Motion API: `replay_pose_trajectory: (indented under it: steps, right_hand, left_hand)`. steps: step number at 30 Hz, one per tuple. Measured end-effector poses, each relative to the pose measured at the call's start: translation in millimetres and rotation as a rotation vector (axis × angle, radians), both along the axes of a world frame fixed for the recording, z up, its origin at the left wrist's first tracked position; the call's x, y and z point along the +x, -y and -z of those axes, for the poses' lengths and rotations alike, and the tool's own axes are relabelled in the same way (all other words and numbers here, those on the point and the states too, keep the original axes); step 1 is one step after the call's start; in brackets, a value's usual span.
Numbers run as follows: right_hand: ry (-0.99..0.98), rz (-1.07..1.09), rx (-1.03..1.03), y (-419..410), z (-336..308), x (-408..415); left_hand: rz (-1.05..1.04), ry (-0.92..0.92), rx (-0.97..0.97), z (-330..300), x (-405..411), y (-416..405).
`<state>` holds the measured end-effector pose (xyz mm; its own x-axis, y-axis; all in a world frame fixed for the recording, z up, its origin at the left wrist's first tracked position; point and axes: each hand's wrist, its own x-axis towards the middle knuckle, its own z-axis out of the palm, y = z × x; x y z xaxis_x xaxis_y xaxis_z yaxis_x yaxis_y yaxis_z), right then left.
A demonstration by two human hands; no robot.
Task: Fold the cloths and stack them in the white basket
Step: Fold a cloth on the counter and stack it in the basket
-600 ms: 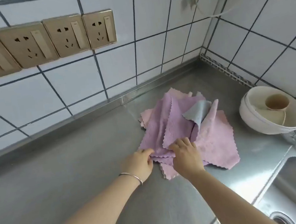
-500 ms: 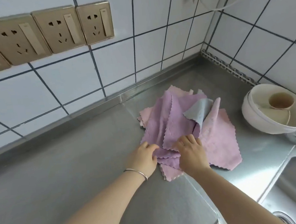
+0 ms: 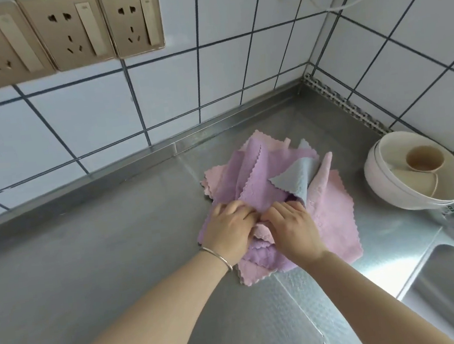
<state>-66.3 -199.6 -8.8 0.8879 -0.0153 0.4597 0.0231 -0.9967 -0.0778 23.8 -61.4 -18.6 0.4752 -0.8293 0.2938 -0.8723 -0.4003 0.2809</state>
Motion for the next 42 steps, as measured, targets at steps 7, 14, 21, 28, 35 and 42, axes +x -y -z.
replay_pose_trajectory:
  steps: [7, 14, 21, 28, 35, 42]
  right_hand:
    - [0.147, -0.144, 0.03, -20, -53, 4]
    - [-0.156, -0.068, -0.151, -31, -90, 1]
    - [-0.288, -0.127, 0.018, -92, -118, 8]
    - [-0.425, -0.138, 0.202, -194, -154, 65]
    - [-0.036, -0.236, 0.276, -271, -201, 100]
    - [0.153, -0.538, 0.065, -262, -177, 53]
  left_hand:
    - [0.003, 0.112, -0.244, -68, 16, -35]
    - [-0.097, 0.124, -0.071, -147, 19, -146]
    - [-0.386, 0.056, 0.131, -169, -4, -289]
    - [-0.726, 0.037, 0.294, -181, -13, -408]
    - [-0.975, 0.154, 0.045, -229, -10, -468]
    - [-0.854, 0.09, -0.034, -194, -67, -482]
